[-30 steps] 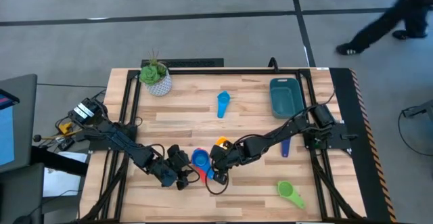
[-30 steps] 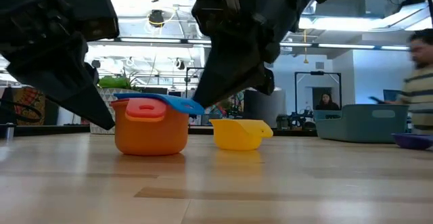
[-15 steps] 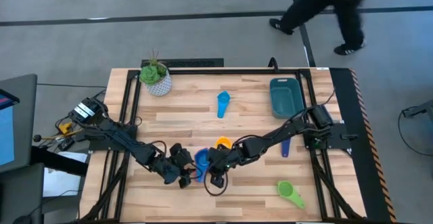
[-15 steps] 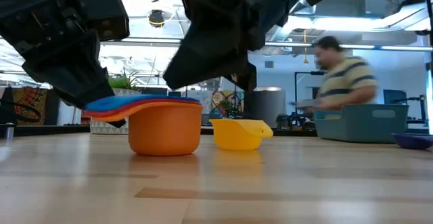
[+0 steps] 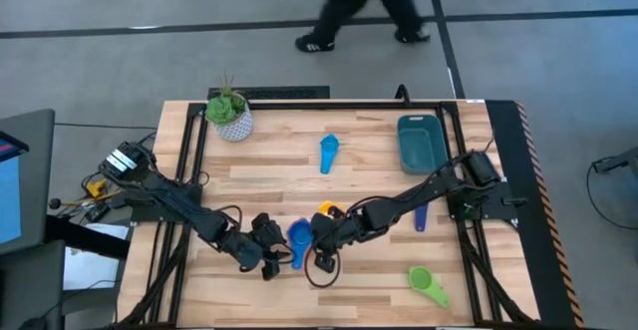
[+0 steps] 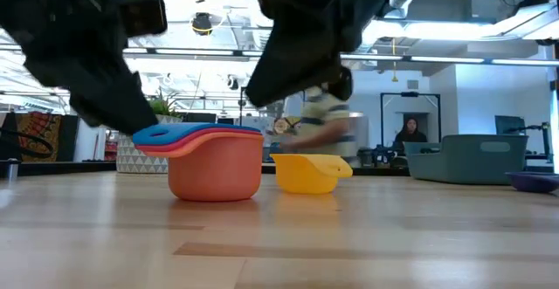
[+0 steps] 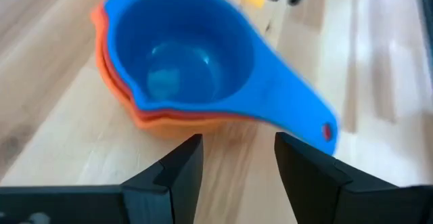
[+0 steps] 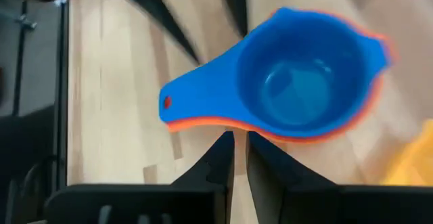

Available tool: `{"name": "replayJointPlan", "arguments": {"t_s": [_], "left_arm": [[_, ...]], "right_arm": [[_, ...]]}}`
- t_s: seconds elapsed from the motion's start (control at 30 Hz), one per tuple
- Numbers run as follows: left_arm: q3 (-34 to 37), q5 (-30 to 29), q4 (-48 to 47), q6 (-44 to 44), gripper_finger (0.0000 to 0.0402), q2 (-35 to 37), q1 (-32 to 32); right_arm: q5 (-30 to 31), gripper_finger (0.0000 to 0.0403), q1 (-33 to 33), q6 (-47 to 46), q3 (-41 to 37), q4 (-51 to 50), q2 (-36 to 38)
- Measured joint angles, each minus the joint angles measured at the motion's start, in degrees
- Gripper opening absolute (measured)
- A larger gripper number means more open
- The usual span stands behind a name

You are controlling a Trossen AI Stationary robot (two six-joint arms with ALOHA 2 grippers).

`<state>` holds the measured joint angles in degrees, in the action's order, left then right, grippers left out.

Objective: Nest measuring cups in basket
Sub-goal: Stack the yellow measuring cup into the blue measuring cup

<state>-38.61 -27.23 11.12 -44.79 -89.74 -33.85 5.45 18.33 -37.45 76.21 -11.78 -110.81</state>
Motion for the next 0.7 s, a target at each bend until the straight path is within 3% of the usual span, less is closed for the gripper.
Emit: {"name": "replayJointPlan", "arguments": {"t_s": [0.13,0.27,0.37,0.5,0.57,0.7], "left_arm": [[-0.07,-3.18,-1.44,3.18,0.0173,4.51,-0.67],[-0.07,-10.87,-5.53,7.39,0.0173,10.31,-1.40],[0.00,-20.72,-5.45,11.04,0.0173,13.72,-2.01],[-0.09,-35.41,-1.18,15.80,0.0173,15.01,-3.00],[-0.02,-37.30,-0.19,16.78,0.0173,14.57,-3.08],[0.20,-34.16,-0.52,15.62,0.0173,11.97,-2.60]], "right_arm": [[3.24,0.0069,-0.47,-1.04,0.01,-5.08,4.73],[11.53,0.0085,-0.71,-0.88,0.03,-12.54,9.30],[18.33,0.0108,-1.37,-0.72,0.00,-22.37,11.45],[21.84,0.0160,-3.22,-6.02,0.00,-34.34,11.13],[22.37,0.0191,-3.60,-11.47,-0.03,-43.28,11.24],[28.06,0.0240,-1.80,-20.72,-1.37,-55.86,11.57]]}}
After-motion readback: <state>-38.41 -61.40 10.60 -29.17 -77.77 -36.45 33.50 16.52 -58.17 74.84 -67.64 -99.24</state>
